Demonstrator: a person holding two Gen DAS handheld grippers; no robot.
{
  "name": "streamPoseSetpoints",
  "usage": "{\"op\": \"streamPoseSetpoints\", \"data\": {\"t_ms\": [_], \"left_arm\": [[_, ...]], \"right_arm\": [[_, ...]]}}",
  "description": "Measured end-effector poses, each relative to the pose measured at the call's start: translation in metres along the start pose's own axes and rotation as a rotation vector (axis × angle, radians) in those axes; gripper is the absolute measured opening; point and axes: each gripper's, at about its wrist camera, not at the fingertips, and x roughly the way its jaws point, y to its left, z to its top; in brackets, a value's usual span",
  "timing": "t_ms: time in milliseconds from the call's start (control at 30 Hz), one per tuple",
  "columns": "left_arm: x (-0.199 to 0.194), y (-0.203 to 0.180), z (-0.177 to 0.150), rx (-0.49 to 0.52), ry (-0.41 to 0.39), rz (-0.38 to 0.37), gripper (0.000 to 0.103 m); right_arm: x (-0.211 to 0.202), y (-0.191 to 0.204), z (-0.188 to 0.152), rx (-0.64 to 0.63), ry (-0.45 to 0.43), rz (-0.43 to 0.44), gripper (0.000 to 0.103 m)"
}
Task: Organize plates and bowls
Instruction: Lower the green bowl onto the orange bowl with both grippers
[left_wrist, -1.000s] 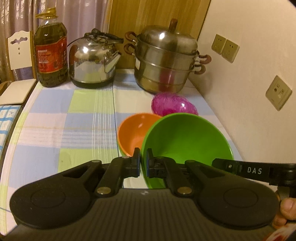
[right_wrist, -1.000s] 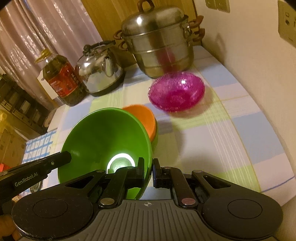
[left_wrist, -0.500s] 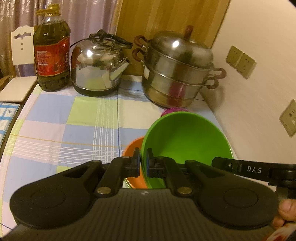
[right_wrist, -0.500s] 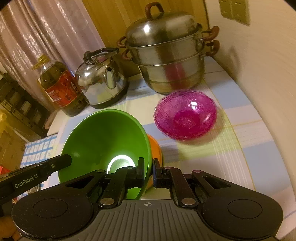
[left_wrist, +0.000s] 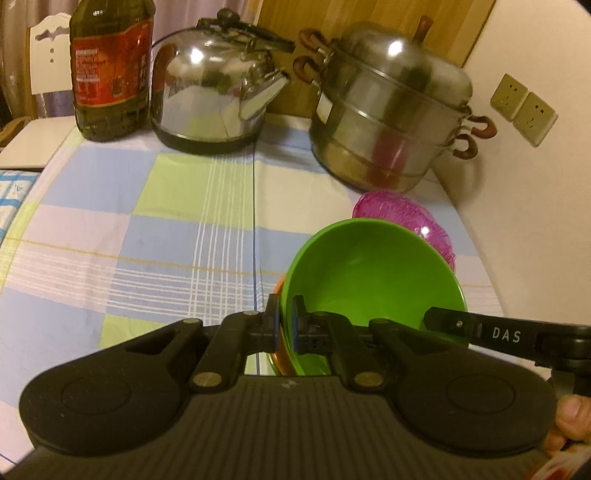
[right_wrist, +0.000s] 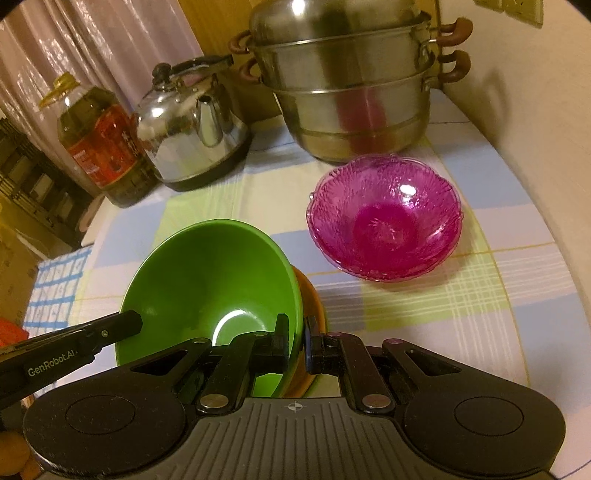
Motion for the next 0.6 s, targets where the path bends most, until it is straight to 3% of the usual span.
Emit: {"op": "streamPoseSetpoints", "data": {"t_ms": [600], "left_arm": [[0.019, 0.006, -0.002, -0.003, 0.017, 0.008, 0.004]], "right_arm": [[0.02, 0.003, -0.001, -0.048, 0.012, -0.031, 0.008]]}}
